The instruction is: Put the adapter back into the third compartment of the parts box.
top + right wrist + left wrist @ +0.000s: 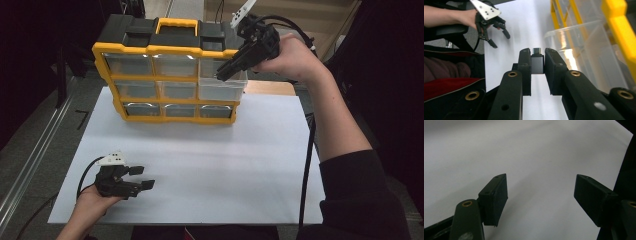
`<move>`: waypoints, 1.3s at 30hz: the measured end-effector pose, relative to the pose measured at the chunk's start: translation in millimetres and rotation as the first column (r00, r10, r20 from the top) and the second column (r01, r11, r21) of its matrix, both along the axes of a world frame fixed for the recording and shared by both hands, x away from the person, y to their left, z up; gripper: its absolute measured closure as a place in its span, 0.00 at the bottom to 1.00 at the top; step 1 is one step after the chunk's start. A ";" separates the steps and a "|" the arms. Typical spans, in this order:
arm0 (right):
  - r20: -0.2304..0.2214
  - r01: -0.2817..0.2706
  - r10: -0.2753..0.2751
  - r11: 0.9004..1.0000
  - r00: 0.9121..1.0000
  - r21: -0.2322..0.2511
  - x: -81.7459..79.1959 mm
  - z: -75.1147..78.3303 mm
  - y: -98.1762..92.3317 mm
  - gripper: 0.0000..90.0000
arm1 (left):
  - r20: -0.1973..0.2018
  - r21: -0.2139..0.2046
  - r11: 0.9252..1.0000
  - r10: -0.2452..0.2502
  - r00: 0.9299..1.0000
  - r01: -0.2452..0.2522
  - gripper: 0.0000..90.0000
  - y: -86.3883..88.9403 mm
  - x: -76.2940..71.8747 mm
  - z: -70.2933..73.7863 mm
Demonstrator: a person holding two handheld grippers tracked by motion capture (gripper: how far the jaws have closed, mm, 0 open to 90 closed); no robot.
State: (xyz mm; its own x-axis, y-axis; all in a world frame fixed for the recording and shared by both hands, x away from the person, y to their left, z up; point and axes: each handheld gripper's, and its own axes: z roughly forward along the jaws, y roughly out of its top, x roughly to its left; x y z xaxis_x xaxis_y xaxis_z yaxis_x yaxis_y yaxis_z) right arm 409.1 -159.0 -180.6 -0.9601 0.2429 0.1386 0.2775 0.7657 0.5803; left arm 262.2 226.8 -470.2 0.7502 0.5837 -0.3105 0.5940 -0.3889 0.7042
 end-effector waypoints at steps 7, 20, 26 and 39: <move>0.004 0.079 -0.079 0.997 0.997 -0.009 14.7 -5.1 -5.3 0.82 | 0.000 -0.001 1.000 0.001 1.000 -0.001 0.32 -0.4 0.4 -0.1; -0.007 0.235 -0.235 0.972 0.972 -0.015 33.5 -17.7 -8.1 0.81 | 0.001 0.000 1.000 0.001 1.000 -0.001 0.32 0.1 -0.3 0.0; 0.011 0.262 -0.262 0.965 0.965 -0.008 34.8 -22.4 -7.5 0.72 | 0.000 0.002 1.000 -0.002 1.000 0.002 0.32 -0.1 -0.2 -0.1; 0.051 0.207 -0.211 0.976 0.976 0.072 10.9 -16.3 -40.7 0.52 | 0.000 0.004 1.000 0.000 1.000 0.000 0.32 -0.5 0.1 -0.2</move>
State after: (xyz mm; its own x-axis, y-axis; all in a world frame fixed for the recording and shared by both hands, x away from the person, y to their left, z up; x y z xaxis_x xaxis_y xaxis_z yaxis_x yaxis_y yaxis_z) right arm 420.1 -199.7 -196.9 -0.8959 0.4313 0.1068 0.3919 0.6537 0.6474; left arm 262.3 226.3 -470.4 0.7502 0.5851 -0.3080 0.5939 -0.3917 0.7027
